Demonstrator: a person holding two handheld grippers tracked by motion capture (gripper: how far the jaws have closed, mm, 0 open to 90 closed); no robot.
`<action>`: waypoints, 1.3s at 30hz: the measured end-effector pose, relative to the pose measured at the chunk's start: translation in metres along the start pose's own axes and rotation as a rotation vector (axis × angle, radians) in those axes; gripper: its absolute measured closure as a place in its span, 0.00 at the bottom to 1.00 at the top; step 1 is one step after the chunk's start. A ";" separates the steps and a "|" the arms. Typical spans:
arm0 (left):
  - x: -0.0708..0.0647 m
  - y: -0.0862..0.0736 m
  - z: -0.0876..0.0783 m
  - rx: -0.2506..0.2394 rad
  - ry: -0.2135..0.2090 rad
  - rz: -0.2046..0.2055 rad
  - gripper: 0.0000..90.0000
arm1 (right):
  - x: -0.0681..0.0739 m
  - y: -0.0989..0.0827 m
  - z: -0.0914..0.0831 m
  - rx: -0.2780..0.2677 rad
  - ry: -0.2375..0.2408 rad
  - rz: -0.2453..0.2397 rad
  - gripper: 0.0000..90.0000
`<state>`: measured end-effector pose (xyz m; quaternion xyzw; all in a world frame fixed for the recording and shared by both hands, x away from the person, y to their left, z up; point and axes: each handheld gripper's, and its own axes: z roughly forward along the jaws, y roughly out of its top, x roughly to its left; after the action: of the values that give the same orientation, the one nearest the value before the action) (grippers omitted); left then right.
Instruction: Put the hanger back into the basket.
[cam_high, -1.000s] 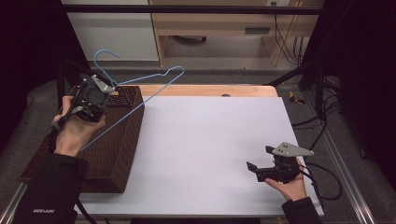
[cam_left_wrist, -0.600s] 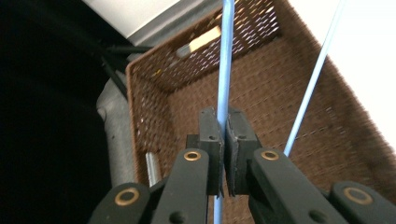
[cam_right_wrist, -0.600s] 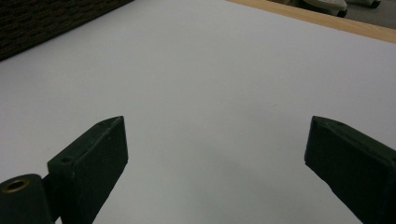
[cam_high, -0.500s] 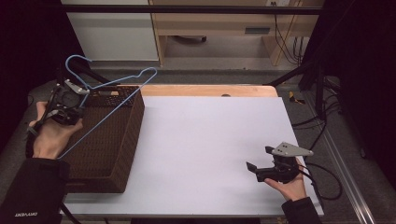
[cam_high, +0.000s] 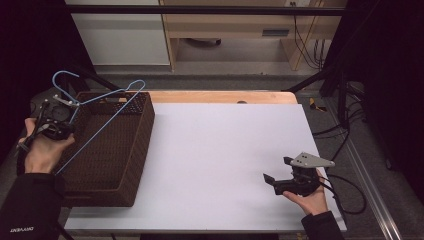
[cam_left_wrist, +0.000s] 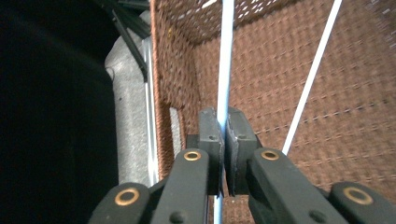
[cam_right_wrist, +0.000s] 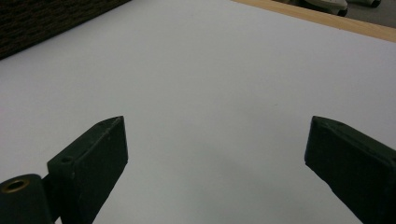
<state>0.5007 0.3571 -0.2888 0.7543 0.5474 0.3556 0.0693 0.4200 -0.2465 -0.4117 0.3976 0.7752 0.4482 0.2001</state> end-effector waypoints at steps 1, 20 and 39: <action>0.001 -0.004 0.006 0.014 0.007 -0.001 0.97 | 0.000 0.000 0.000 0.000 -0.001 -0.001 0.08; -0.025 -0.027 0.049 0.080 -0.032 0.059 0.97 | 0.000 0.000 0.000 0.000 0.000 0.000 0.07; -0.039 -0.042 0.062 0.052 -0.143 0.040 0.84 | -0.001 0.000 -0.001 -0.007 -0.002 0.000 0.07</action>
<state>0.5006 0.3570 -0.3733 0.7901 0.5351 0.2877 0.0817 0.4199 -0.2478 -0.4106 0.3973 0.7733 0.4507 0.2024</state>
